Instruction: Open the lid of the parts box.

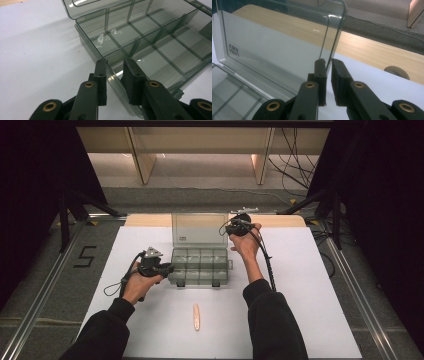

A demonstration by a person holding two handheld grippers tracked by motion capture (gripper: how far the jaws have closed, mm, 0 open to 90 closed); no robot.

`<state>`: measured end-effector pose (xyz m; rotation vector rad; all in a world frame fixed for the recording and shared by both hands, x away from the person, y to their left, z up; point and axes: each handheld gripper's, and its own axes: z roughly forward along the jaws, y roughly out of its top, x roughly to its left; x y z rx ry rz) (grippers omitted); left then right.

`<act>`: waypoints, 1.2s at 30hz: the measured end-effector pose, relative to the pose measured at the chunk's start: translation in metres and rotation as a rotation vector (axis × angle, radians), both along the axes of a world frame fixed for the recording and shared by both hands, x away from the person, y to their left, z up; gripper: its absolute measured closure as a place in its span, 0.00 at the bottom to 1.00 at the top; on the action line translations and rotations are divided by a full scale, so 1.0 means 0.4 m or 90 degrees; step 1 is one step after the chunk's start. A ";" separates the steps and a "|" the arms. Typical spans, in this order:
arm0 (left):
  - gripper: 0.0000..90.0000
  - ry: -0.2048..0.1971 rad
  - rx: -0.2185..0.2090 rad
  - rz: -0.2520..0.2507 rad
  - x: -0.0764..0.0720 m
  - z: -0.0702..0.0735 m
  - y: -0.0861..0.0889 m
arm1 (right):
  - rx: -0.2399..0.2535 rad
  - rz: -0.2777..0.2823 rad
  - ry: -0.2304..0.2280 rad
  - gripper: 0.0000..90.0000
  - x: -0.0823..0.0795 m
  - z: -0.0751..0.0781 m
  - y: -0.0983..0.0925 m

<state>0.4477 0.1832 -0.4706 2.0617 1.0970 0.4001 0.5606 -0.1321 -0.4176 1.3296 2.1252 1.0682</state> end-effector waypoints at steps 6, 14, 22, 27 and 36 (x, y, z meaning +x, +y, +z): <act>0.82 0.001 -0.003 0.001 0.000 0.000 0.000 | 0.001 0.001 0.004 0.92 0.002 -0.002 0.000; 0.82 0.004 -0.008 -0.001 0.000 0.000 0.004 | 0.008 0.004 -0.003 0.90 0.003 -0.001 -0.008; 0.82 0.005 -0.019 0.003 -0.001 -0.002 0.004 | 0.010 0.021 -0.034 0.72 -0.013 0.030 -0.015; 0.78 0.008 -0.048 0.026 -0.001 -0.005 -0.004 | 0.005 0.039 -0.046 0.58 -0.036 0.050 -0.005; 0.61 0.010 -0.087 0.027 -0.016 0.018 0.006 | -0.001 0.102 -0.028 0.46 -0.127 0.101 0.034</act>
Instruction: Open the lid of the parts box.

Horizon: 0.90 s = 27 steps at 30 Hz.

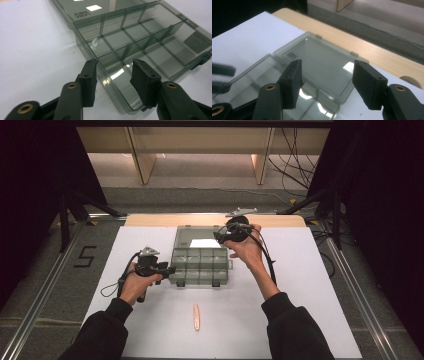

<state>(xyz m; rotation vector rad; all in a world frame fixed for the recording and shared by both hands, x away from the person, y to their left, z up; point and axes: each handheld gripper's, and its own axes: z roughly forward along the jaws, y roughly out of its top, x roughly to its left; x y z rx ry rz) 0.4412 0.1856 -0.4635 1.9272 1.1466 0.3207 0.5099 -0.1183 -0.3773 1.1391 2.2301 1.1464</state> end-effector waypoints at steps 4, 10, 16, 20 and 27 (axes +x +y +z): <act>0.55 -0.026 -0.024 -0.003 -0.024 0.014 0.006 | -0.008 0.035 0.019 0.43 -0.040 0.007 0.010; 0.49 -0.060 -0.036 -0.014 -0.069 0.035 0.010 | -0.040 0.070 0.015 0.39 -0.090 0.002 0.025; 0.42 -0.089 -0.037 -0.022 -0.113 0.048 0.002 | -0.044 0.095 0.026 0.37 -0.144 -0.008 0.043; 0.40 -0.097 -0.042 -0.021 -0.139 0.051 0.000 | -0.045 0.110 0.027 0.36 -0.179 -0.027 0.055; 0.38 -0.118 -0.034 -0.028 -0.185 0.061 -0.002 | -0.069 0.139 0.062 0.34 -0.220 -0.050 0.077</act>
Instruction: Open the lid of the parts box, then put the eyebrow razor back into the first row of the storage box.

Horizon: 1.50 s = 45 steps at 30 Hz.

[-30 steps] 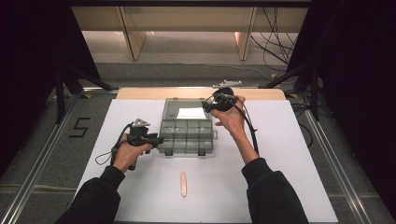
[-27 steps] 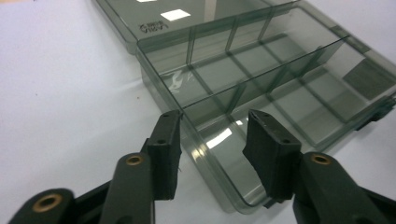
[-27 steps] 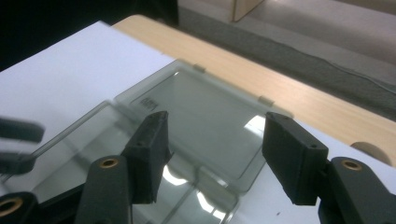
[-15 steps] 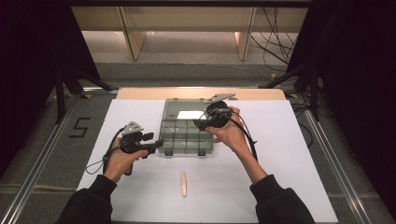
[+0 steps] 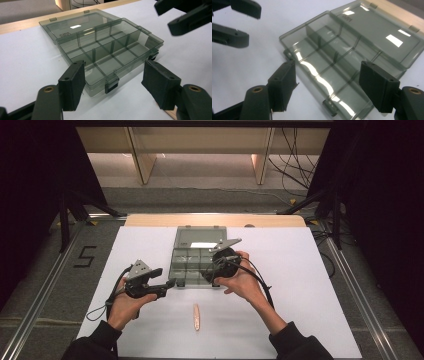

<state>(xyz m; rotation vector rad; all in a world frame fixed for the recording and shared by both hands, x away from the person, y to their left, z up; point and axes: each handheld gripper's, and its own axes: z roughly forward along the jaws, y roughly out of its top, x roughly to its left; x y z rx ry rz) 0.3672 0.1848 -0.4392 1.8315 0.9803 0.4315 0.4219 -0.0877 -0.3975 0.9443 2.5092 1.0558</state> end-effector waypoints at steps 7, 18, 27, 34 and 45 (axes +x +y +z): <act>0.35 -0.009 -0.010 0.001 -0.029 0.003 0.003 | -0.016 0.022 0.008 0.32 -0.024 -0.025 0.013; 0.32 -0.024 -0.025 0.000 -0.062 0.007 -0.001 | -0.042 0.056 0.043 0.31 -0.059 -0.050 0.039; 0.28 -0.039 -0.028 0.008 -0.088 0.013 0.004 | -0.068 0.083 0.060 0.29 -0.088 -0.070 0.059; 0.25 -0.044 -0.034 0.002 -0.103 0.016 0.000 | -0.082 0.101 0.079 0.28 -0.104 -0.079 0.067; 0.22 -0.051 -0.046 0.019 -0.124 0.022 0.002 | -0.097 0.127 0.093 0.30 -0.127 -0.086 0.087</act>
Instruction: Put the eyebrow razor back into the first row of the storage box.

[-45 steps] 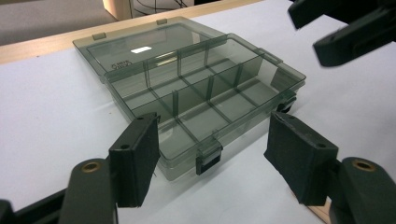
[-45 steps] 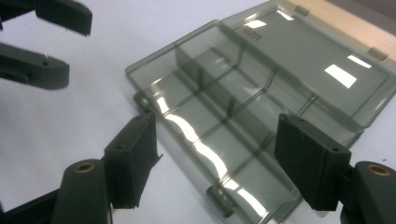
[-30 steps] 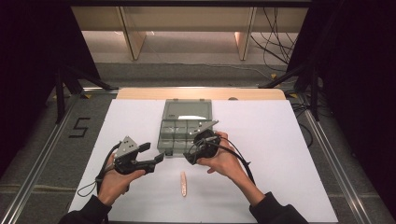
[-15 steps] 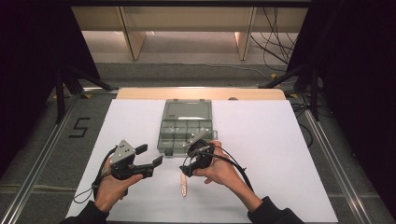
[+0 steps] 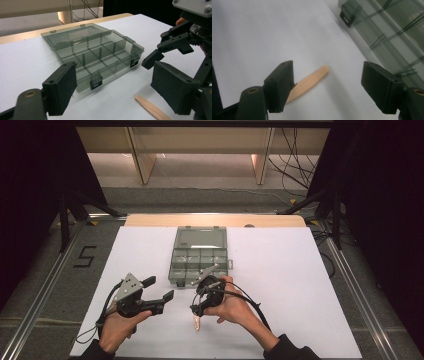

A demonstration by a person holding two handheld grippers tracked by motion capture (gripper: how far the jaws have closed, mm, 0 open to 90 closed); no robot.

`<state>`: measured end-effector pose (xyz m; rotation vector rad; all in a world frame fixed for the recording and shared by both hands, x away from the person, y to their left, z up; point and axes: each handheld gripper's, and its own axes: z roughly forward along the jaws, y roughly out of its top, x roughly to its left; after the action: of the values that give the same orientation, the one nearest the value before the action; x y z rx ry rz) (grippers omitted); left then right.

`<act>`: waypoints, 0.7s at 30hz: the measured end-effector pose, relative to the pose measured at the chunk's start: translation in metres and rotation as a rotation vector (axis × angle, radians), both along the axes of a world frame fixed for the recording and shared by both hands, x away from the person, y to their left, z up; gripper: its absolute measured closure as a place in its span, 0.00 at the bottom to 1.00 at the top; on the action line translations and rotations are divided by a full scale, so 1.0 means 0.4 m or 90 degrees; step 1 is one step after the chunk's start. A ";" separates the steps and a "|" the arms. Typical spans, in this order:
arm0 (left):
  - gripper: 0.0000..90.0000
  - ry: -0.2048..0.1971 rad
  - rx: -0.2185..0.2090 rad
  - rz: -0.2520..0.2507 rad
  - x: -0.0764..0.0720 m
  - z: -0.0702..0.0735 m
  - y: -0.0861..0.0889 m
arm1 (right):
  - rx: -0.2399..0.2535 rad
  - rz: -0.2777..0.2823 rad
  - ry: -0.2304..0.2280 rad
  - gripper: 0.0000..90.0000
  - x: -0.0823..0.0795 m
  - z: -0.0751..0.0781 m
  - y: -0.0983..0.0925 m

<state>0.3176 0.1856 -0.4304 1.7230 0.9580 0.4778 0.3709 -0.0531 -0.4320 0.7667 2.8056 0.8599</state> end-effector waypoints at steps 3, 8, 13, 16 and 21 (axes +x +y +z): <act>0.22 -0.006 0.007 -0.006 -0.001 0.000 0.003 | -0.010 0.002 0.008 0.30 -0.005 -0.008 0.008; 0.22 -0.011 0.000 -0.008 -0.004 0.001 0.003 | -0.025 0.008 0.019 0.31 -0.013 -0.021 0.023; 0.22 -0.015 0.004 -0.007 -0.008 0.004 0.001 | -0.054 0.030 0.029 0.33 -0.025 -0.038 0.038; 0.22 -0.017 0.005 -0.006 -0.009 0.005 0.003 | -0.063 0.033 0.036 0.33 -0.029 -0.049 0.047; 0.22 -0.017 0.003 -0.004 -0.009 0.005 0.003 | -0.087 0.033 0.033 0.33 -0.030 -0.067 0.058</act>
<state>0.3141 0.1867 -0.4285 1.7190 0.9324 0.4983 0.3589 -0.0299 -0.4590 0.7099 2.9049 0.6549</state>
